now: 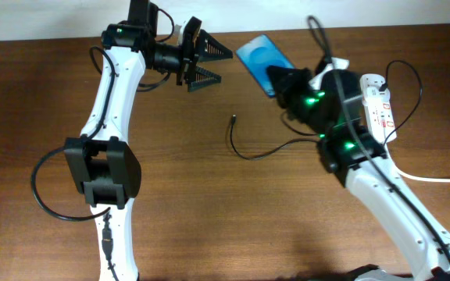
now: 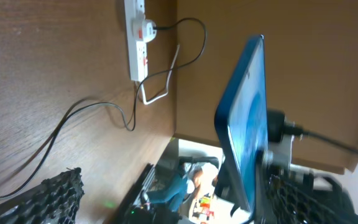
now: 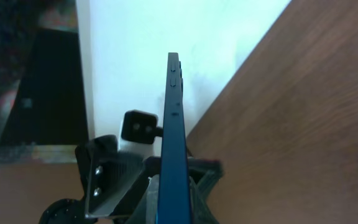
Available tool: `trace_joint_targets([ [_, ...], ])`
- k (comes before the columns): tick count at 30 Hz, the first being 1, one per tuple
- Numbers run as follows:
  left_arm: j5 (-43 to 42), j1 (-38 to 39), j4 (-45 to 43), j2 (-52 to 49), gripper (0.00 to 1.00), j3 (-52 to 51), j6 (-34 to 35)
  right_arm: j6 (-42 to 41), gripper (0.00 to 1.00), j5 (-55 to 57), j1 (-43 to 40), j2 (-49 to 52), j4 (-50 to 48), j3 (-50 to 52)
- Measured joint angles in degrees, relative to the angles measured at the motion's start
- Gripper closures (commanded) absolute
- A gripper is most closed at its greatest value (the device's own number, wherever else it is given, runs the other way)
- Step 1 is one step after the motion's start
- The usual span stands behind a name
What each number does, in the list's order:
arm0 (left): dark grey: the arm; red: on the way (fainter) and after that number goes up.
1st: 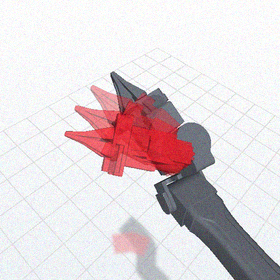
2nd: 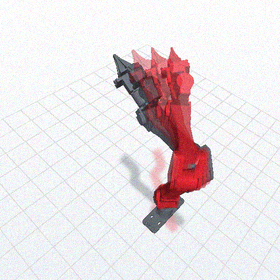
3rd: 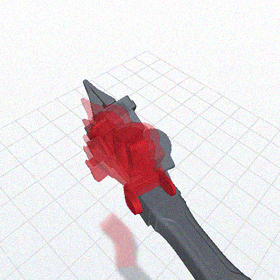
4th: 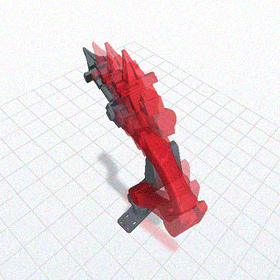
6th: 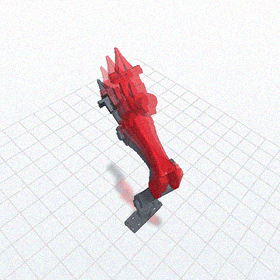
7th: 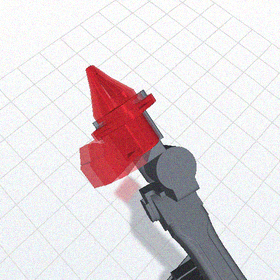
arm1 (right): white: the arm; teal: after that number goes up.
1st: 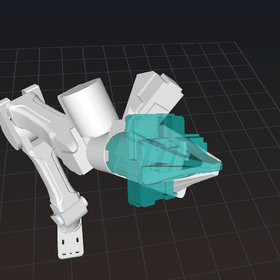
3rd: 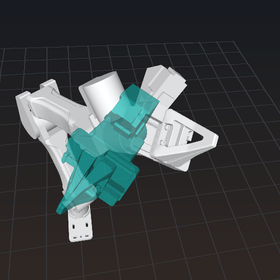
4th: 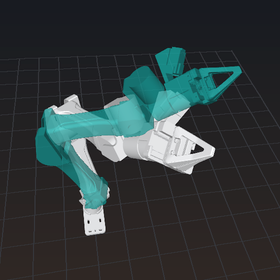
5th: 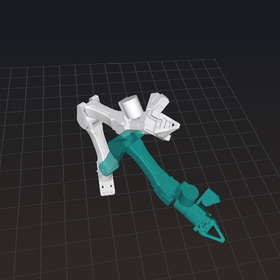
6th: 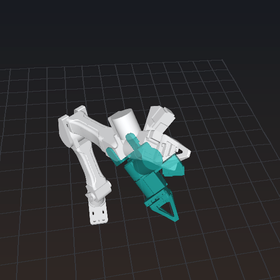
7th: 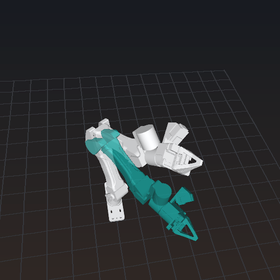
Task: Plug charger to phone and switch on socket
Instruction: 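Release the phone from the left gripper, holding it with the right, then pass the phone back to the left gripper and open the right gripper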
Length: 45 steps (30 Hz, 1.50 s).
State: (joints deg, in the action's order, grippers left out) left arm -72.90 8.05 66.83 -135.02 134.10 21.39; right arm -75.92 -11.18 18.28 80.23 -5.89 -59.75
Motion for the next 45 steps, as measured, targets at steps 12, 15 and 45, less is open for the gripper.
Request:
trace_joint_targets([
  [12,-0.66,0.57,-15.08,0.00,0.13,0.07,19.85,-7.98,0.96,16.26,8.26,6.91,-10.97,0.07],
  [15,-0.63,1.42,-16.96,0.00,0.23,0.07,22.91,-8.37,0.96,16.76,8.79,9.01,-15.85,0.07],
  [45,-0.81,4.37,-23.47,0.00,1.00,0.11,32.63,-24.65,0.76,18.97,10.25,10.86,-19.52,0.07],
])
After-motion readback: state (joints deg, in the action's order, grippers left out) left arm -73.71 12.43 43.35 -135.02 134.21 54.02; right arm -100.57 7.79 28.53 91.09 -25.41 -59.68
